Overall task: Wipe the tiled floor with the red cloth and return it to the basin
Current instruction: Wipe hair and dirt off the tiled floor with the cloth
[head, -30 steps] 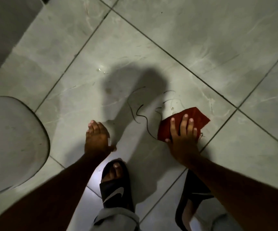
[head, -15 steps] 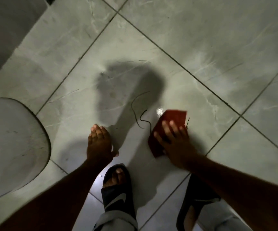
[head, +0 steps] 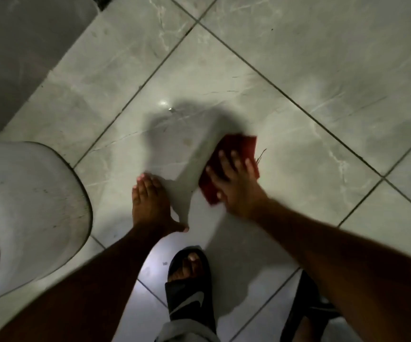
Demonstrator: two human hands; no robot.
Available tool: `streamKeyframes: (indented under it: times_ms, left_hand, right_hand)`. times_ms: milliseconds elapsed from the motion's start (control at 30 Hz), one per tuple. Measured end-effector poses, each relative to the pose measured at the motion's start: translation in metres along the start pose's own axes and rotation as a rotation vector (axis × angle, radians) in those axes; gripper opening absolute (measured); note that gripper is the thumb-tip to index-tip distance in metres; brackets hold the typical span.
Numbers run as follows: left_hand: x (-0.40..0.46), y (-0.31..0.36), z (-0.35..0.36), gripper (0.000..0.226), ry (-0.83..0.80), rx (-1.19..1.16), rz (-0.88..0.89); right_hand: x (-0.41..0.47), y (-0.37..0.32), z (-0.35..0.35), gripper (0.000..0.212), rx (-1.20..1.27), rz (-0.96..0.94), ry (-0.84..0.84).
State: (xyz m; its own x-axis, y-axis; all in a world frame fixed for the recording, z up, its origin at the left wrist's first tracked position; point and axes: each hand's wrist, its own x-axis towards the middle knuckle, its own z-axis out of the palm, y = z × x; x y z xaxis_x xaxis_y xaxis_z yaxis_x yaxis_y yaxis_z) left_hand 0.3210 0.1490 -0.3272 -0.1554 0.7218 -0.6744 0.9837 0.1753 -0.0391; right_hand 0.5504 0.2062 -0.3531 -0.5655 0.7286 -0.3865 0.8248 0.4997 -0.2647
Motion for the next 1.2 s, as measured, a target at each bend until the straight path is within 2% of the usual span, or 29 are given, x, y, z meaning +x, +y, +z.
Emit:
streamKeyframes:
  times_ms: [100,167,200,233,300,367,433,533,633,733,800,900,967,1033,1133,1200]
  left_hand:
    - [0.005,-0.003,-0.001,0.168,-0.046,-0.008,0.006]
    - [0.003,-0.002,-0.001,0.168,-0.046,0.001,0.018]
    - [0.004,-0.001,-0.001,0.168,-0.042,0.003,0.023]
    - [0.004,0.001,-0.001,0.168,-0.039,0.002,0.024]
    - [0.005,0.001,-0.002,0.167,-0.037,-0.014,0.017]
    - [0.005,0.003,-0.003,0.167,-0.044,-0.02,0.015]
    - [0.005,0.004,-0.003,0.167,-0.06,-0.016,0.01]
    - [0.007,0.002,0.0,0.166,-0.066,0.006,0.009]
    - [0.003,0.001,-0.006,0.165,-0.053,0.015,0.024]
    - [-0.002,0.004,-0.014,0.164,-0.061,0.01,0.024]
    - [-0.001,0.004,-0.015,0.165,-0.063,0.01,0.023]
    - [0.002,0.004,-0.011,0.165,-0.059,0.003,0.028]
    - [0.002,0.003,-0.009,0.164,-0.06,-0.016,0.017]
    - [0.004,0.004,-0.006,0.164,-0.068,-0.02,0.014]
    - [0.009,0.004,0.0,0.164,-0.061,0.005,0.003]
    - [0.008,0.005,0.0,0.164,-0.059,0.008,0.007]
  right_hand:
    - [-0.084,0.001,0.019,0.079,-0.15,-0.378,-0.184]
    - [-0.083,0.047,0.002,0.067,-0.261,-0.592,-0.224]
    - [-0.068,0.072,-0.008,0.062,-0.29,-0.626,-0.2]
    - [-0.046,0.093,-0.02,0.061,-0.29,-0.565,-0.187]
    - [0.011,0.107,-0.043,0.071,-0.227,-0.267,-0.125]
    - [0.07,0.084,-0.058,0.079,-0.109,-0.001,-0.06]
    - [0.12,0.043,-0.064,0.082,-0.015,0.137,-0.032]
    - [0.134,-0.012,-0.048,0.081,-0.007,0.062,0.013]
    - [0.036,-0.03,-0.018,0.088,-0.04,-0.183,-0.078]
    - [-0.076,0.005,-0.005,0.087,-0.094,-0.313,-0.29]
    - [-0.087,0.043,-0.011,0.088,-0.147,-0.304,-0.345]
    - [-0.015,0.062,-0.03,0.082,-0.117,-0.129,-0.218]
    - [0.065,0.046,-0.05,0.083,-0.038,0.039,-0.067]
    - [0.147,0.02,-0.07,0.085,0.04,0.124,0.002]
    - [0.23,-0.034,-0.083,0.075,0.052,0.11,0.044]
    - [0.233,-0.055,-0.079,0.075,-0.023,0.0,-0.01]
